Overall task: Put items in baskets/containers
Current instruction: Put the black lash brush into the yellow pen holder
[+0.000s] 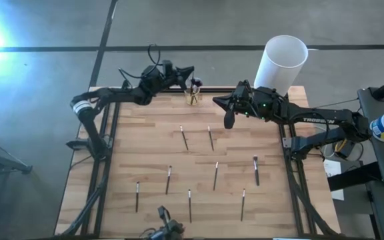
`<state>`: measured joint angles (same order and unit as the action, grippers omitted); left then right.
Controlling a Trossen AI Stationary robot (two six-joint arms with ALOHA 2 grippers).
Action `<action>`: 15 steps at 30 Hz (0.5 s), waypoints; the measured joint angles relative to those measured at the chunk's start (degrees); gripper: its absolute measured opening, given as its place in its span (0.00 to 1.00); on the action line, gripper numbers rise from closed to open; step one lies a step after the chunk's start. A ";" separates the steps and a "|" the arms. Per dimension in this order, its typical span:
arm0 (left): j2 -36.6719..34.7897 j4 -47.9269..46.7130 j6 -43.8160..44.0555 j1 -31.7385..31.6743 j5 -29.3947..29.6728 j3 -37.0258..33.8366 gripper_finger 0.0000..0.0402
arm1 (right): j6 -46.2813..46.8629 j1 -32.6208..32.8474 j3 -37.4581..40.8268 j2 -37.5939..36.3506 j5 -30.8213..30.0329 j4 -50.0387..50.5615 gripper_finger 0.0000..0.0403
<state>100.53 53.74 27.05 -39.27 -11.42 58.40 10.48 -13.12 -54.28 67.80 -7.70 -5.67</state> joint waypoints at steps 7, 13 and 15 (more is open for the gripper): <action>3.60 1.15 -0.57 0.00 0.46 1.12 0.00 | 0.00 0.00 0.02 -0.27 -0.15 1.24 0.02; 4.90 1.75 -3.20 -0.29 2.79 1.24 0.00 | -0.87 0.00 0.02 -0.31 -1.31 1.23 0.02; 5.34 1.78 -3.51 -0.67 3.53 1.24 0.00 | -1.40 -0.01 0.02 -0.32 -1.47 1.21 0.02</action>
<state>105.86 55.52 23.54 -39.93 -7.89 59.64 9.08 -13.13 -54.26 67.48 -9.18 -4.46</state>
